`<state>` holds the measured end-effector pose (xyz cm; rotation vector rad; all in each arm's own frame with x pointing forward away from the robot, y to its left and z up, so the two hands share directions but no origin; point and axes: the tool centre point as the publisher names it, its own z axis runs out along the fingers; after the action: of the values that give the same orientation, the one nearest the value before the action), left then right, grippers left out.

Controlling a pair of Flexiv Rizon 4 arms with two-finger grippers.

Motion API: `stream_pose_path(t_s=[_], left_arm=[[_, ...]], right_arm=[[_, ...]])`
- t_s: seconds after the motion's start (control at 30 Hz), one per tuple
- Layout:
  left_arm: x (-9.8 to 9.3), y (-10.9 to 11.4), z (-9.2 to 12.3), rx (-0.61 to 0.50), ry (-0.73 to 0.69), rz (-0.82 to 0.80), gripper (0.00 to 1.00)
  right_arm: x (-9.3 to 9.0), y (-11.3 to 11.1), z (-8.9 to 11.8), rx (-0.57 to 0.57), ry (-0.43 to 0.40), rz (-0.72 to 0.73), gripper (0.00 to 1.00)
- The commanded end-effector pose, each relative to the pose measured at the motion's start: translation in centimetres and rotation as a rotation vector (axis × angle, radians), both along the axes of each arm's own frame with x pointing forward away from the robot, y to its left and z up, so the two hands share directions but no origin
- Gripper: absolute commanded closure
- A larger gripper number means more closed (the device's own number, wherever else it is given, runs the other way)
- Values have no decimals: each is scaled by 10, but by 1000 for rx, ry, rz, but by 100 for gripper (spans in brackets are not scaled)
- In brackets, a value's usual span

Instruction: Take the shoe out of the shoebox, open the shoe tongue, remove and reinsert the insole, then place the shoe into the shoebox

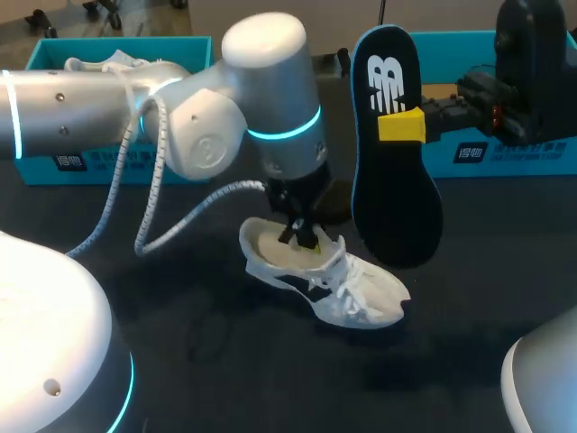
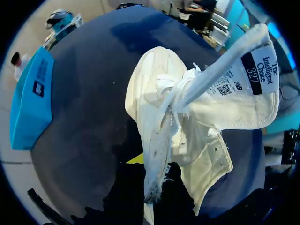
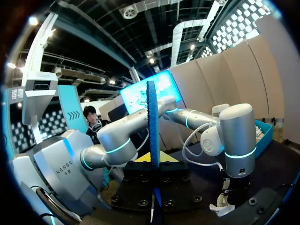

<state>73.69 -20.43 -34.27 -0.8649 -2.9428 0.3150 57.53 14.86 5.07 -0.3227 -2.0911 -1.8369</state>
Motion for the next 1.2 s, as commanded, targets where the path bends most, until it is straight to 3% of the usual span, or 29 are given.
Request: stream_pose_path(t_s=[0.03,0.13,0.43,0.73,1.2], left_arm=[[-6,11,21,-10,-82,-276,100],[-9,14,23,-26,-197,-338,100],[-9,14,23,-26,-197,-338,100],[-15,15,32,-95,-185,-716,100],[-31,1,5,-81,-158,-837,100]], right_arm=[[3,3,0,-2,1,4,100],[3,3,0,-2,1,4,100],[3,3,0,-2,1,4,100],[3,3,0,-2,1,4,100],[3,3,0,-2,1,4,100]])
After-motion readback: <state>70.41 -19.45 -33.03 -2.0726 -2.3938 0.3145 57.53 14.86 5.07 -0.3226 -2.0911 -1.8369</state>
